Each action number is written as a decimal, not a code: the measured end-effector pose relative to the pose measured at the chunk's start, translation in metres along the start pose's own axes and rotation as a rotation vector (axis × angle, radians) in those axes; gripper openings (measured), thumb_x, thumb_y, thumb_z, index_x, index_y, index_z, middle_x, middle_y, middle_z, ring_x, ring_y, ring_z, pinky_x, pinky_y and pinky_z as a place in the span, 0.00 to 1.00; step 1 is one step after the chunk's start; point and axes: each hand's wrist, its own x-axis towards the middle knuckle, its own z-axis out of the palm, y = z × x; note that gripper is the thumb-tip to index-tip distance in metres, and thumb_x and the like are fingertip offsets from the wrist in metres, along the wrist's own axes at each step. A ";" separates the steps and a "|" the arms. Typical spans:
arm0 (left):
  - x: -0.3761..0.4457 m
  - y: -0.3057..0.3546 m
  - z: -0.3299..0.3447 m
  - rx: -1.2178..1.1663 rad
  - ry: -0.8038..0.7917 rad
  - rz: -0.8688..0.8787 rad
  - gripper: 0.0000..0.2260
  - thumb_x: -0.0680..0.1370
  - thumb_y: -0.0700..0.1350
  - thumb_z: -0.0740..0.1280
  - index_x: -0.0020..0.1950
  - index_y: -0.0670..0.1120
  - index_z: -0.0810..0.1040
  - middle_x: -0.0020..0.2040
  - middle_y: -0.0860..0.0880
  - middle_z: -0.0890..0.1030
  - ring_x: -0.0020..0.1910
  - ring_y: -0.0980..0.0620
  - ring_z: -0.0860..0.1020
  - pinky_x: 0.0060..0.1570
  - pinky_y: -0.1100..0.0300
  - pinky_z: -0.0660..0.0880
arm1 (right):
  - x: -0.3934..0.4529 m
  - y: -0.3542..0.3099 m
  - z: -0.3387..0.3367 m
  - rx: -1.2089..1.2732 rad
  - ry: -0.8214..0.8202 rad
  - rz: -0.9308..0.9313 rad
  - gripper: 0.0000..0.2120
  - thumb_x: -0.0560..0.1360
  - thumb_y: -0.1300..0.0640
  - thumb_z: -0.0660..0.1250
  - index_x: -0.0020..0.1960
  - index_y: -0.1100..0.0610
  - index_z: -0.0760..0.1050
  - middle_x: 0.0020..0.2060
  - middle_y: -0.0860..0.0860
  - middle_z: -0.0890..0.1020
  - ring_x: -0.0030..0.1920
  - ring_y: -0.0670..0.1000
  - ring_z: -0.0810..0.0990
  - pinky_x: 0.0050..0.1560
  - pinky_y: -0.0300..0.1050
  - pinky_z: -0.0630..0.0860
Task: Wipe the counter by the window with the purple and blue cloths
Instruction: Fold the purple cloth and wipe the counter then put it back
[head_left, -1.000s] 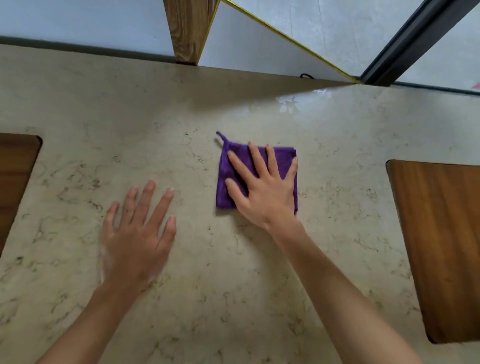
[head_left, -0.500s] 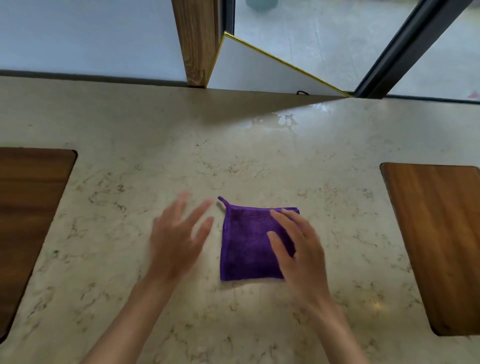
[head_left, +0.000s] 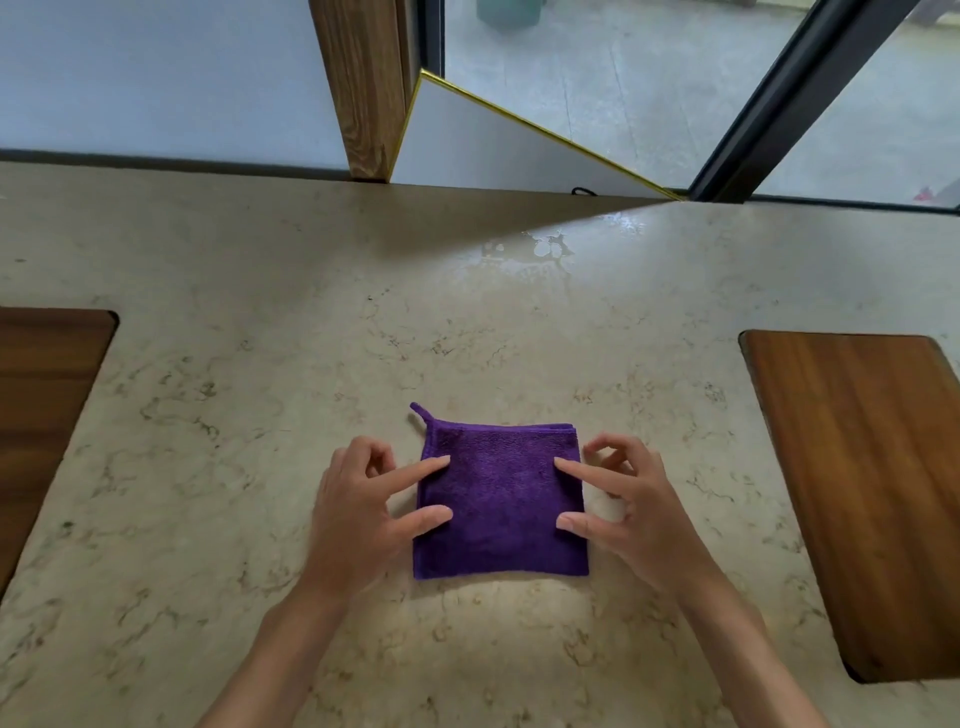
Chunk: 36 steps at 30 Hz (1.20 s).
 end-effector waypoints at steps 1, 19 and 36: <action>0.001 0.000 -0.001 -0.019 -0.003 -0.005 0.23 0.64 0.66 0.70 0.57 0.61 0.85 0.43 0.53 0.70 0.43 0.50 0.69 0.44 0.61 0.69 | 0.001 0.001 0.000 -0.001 -0.005 -0.009 0.25 0.64 0.41 0.77 0.60 0.30 0.76 0.62 0.38 0.71 0.61 0.44 0.69 0.63 0.34 0.68; 0.013 0.061 -0.036 -0.191 0.020 -0.277 0.05 0.76 0.41 0.71 0.47 0.52 0.82 0.47 0.50 0.83 0.48 0.52 0.80 0.55 0.49 0.75 | 0.000 -0.062 -0.006 0.051 0.136 0.191 0.07 0.81 0.57 0.66 0.53 0.46 0.76 0.45 0.47 0.84 0.47 0.48 0.83 0.44 0.44 0.78; -0.059 0.249 -0.264 -0.437 0.206 -0.045 0.08 0.80 0.44 0.67 0.46 0.57 0.80 0.41 0.58 0.84 0.43 0.59 0.83 0.39 0.71 0.77 | -0.077 -0.275 -0.174 0.360 0.214 -0.274 0.15 0.80 0.65 0.68 0.48 0.44 0.80 0.43 0.48 0.86 0.41 0.49 0.84 0.39 0.40 0.78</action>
